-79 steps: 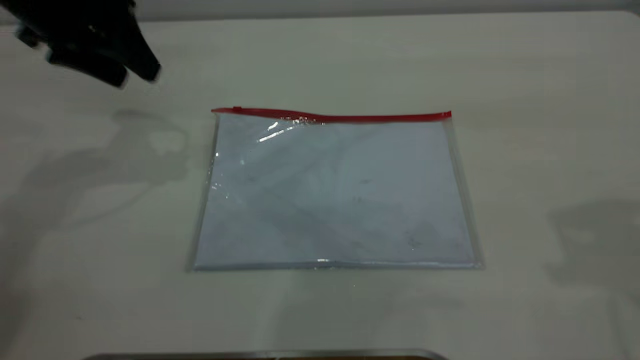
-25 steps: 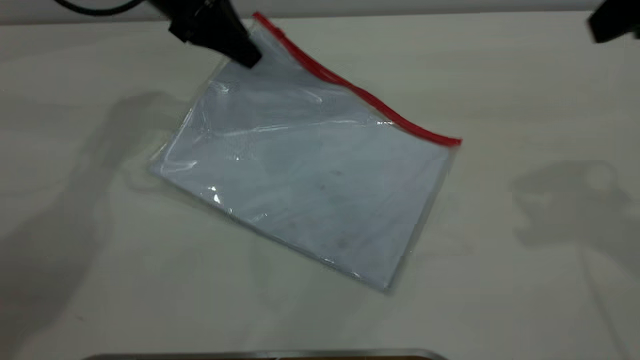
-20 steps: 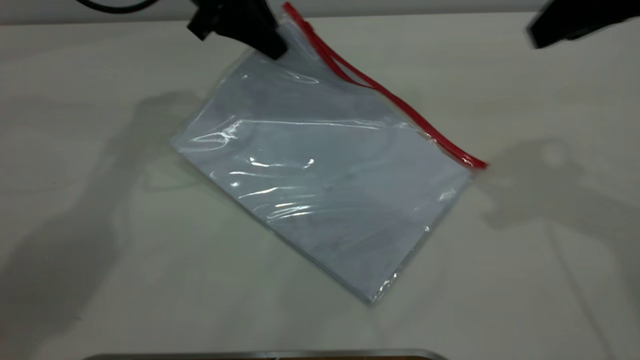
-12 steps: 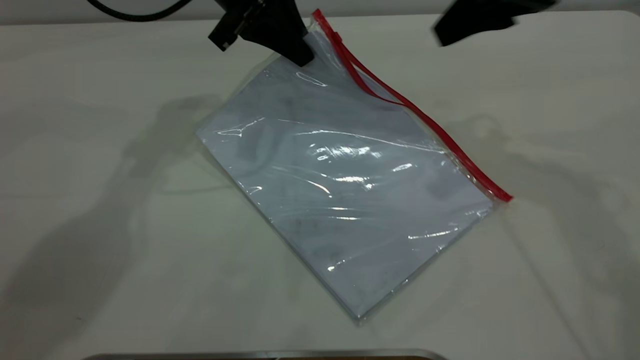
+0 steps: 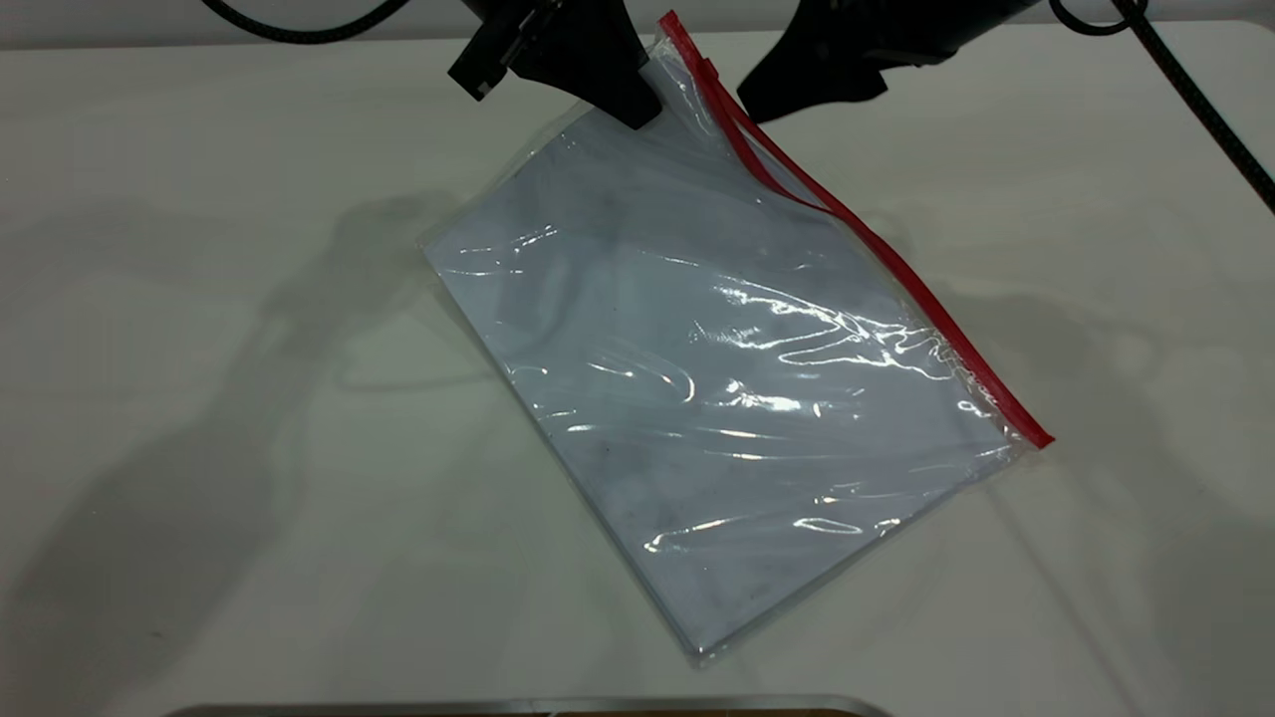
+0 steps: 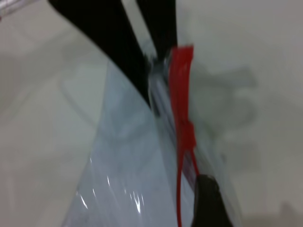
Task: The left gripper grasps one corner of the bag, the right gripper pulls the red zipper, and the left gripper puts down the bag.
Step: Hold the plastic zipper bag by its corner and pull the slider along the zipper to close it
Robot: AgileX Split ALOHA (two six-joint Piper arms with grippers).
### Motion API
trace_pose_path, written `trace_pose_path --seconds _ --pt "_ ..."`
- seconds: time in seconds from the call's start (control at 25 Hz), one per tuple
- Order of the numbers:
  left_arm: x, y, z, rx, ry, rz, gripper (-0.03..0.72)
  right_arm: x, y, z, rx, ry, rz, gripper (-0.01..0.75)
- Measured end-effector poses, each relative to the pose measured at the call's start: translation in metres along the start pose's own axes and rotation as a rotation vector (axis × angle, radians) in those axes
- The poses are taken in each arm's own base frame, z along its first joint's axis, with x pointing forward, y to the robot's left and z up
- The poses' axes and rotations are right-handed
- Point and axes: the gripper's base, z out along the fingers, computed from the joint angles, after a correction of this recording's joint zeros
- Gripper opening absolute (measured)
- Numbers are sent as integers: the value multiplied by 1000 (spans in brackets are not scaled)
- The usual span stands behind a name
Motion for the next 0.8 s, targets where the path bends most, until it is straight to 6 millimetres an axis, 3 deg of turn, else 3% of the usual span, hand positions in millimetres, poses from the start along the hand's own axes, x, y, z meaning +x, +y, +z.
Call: trace_pose_path --seconds 0.24,0.8 --pt "-2 0 3 6 -3 3 54 -5 7 0 -79 -50 -7 489" --pt "-8 1 8 -8 -57 -17 54 -5 9 -1 -98 -60 -3 275"
